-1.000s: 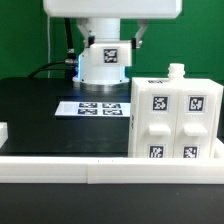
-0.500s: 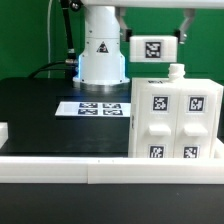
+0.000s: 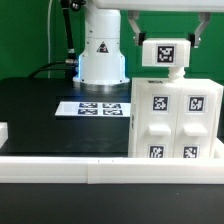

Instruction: Assemble cabinet

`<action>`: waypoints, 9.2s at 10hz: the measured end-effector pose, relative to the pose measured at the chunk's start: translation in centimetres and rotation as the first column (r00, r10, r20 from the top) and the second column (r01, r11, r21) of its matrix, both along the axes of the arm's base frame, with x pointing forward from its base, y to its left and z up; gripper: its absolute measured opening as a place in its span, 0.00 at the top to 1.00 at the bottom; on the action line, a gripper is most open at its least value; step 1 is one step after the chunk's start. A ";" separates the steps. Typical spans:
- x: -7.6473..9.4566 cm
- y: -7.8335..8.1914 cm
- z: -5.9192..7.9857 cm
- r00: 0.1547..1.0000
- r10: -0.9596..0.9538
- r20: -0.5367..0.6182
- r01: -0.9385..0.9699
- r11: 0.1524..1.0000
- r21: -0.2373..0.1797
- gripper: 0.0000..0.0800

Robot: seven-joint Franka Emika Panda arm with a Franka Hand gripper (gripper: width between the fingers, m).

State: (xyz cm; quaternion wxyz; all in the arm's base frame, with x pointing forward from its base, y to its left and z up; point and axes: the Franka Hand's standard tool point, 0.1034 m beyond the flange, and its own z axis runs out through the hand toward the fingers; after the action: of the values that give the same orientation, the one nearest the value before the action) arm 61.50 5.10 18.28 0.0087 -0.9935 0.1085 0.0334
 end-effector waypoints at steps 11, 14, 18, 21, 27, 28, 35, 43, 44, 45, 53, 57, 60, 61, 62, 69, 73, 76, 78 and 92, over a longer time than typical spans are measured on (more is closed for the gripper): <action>0.1 1.1 -1.7 0.998 0.019 0.060 -0.019 1.000 -0.004 0.30; 0.1 1.0 -1.6 0.997 0.021 0.069 -0.021 1.000 -0.004 0.30; 0.1 1.0 -1.6 0.997 0.021 0.069 -0.021 1.000 -0.004 0.30; 0.1 1.0 -1.6 0.998 -0.012 0.068 0.012 1.000 -0.003 0.30; 0.4 1.6 -1.7 0.888 -0.451 0.089 0.451 0.892 0.012 0.30; 0.5 1.7 -1.7 0.857 -0.508 0.093 0.508 0.861 0.018 0.30; 0.5 2.6 -1.8 0.515 -0.855 0.069 0.855 0.518 0.033 0.30; 0.5 2.8 -1.8 -0.061 -0.998 0.016 0.998 -0.061 0.024 0.30; 0.5 2.9 -1.7 -0.093 -0.996 0.006 0.995 -0.092 0.022 0.30; 0.5 2.9 -1.7 -0.099 -0.995 0.004 0.995 -0.099 0.023 0.30; 1.0 3.6 0.3 -0.022 -0.998 -0.054 0.998 -0.025 0.058 0.00; 1.3 3.8 1.4 0.016 -0.997 -0.069 0.996 0.010 0.085 0.00; 1.6 4.0 1.4 0.284 -0.958 -0.036 0.954 0.279 0.110 0.00; 1.6 4.2 1.5 0.391 -0.920 -0.020 0.914 0.386 0.122 0.00; 1.7 4.3 1.6 0.487 -0.873 -0.003 0.866 0.482 0.133 0.00; 1.7 4.1 1.6 0.909 -0.402 0.109 0.388 0.912 0.131 0.00; 1.7 3.9 1.4 0.985 -0.051 0.164 0.034 0.994 0.103 0.00; 1.7 3.7 1.4 0.976 0.117 0.184 -0.134 0.988 0.082 0.00; 1.7 3.6 1.3 0.936 0.294 0.193 -0.308 0.950 0.047 0.00; 1.0 3.4 -0.2 0.452 0.881 0.139 -0.882 0.464 -0.078 0.00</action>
Offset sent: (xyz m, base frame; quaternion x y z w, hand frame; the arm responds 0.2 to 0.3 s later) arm 0.0134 0.0124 -0.0079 -0.0014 0.0009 0.0049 1.0000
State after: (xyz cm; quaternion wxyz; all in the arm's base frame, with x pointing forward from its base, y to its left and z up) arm 62.46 8.50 18.03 0.0015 -0.9052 -0.4225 -0.0462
